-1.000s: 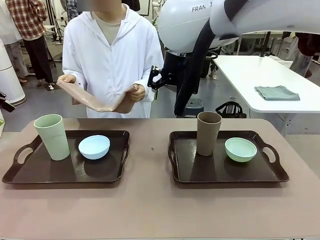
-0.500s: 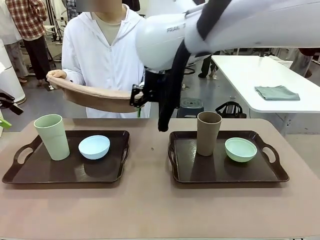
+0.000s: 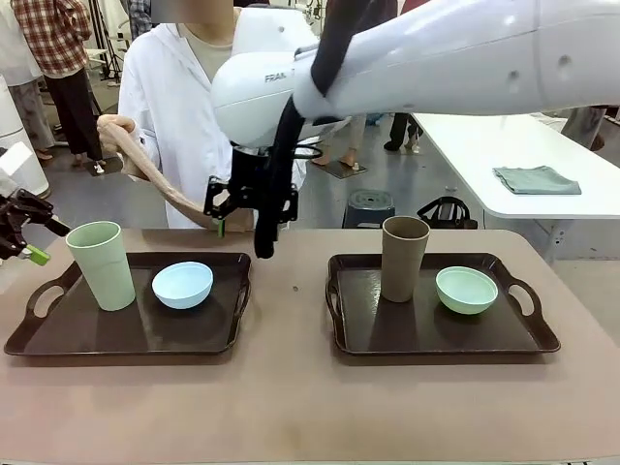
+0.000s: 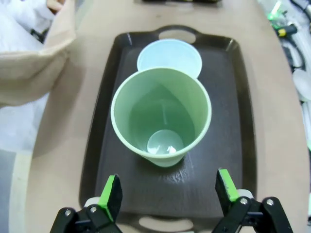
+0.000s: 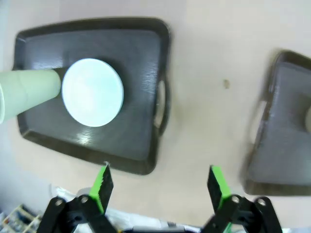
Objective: Set up a tray with a mat and arrange the tableware.
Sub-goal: Pick up the Picnic Bowl and Reusable plastic cup from the Handle tray in front of the human's position and hold them in the air.
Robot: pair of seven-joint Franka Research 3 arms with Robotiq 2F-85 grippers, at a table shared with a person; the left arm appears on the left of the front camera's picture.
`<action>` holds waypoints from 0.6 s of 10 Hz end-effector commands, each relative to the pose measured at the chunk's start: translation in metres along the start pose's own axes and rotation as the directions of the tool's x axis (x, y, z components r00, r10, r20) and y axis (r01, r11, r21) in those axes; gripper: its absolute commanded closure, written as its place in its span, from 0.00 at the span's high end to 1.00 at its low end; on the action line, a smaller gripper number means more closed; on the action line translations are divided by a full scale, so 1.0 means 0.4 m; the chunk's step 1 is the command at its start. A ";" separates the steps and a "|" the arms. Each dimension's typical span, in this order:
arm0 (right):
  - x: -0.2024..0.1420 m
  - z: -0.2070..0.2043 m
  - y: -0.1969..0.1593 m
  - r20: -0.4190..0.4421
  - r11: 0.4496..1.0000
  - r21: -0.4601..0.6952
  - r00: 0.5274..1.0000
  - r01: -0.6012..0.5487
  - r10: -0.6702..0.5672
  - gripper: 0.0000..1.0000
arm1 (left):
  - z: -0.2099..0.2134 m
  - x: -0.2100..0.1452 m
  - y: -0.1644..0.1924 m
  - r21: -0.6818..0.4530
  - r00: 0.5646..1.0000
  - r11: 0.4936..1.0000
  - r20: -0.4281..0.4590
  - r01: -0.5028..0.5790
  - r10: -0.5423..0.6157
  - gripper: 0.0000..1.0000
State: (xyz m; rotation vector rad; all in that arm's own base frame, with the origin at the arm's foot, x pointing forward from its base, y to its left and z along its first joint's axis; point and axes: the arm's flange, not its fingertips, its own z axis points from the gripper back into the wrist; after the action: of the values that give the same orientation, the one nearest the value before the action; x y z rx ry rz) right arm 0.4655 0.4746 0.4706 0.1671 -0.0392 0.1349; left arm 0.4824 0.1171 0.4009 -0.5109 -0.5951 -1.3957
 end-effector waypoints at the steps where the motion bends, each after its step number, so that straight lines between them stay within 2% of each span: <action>1: 0.053 -0.021 0.057 -0.037 0.999 -0.022 0.998 -0.049 0.048 1.00 | -0.022 -0.020 0.029 0.012 0.998 1.000 0.062 0.003 -0.004 1.00; 2: 0.059 -0.043 0.072 -0.069 0.999 -0.020 0.997 -0.048 0.046 1.00 | -0.042 -0.025 0.033 0.000 0.996 1.000 0.085 -0.015 0.015 1.00; 3: 0.068 -0.040 0.075 -0.065 0.999 -0.035 0.998 0.014 -0.016 1.00 | -0.035 -0.023 0.036 -0.011 0.996 0.999 0.074 -0.043 0.044 1.00; 4: 0.023 -0.049 0.051 -0.043 1.000 -0.001 0.999 -0.029 0.029 1.00 | -0.036 -0.018 0.015 -0.005 0.999 1.000 0.041 -0.030 0.030 1.00; 6: 0.023 -0.049 0.051 -0.043 1.000 -0.001 0.999 -0.029 0.029 1.00 | -0.036 -0.018 0.015 -0.005 0.999 1.000 0.041 -0.030 0.030 1.00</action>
State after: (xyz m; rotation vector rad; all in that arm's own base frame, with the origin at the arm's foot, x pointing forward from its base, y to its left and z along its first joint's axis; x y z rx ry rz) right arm 0.4791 0.5049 0.4555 0.1543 0.0088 0.1612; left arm 0.4917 0.1135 0.3814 -0.5599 -0.6132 -1.3552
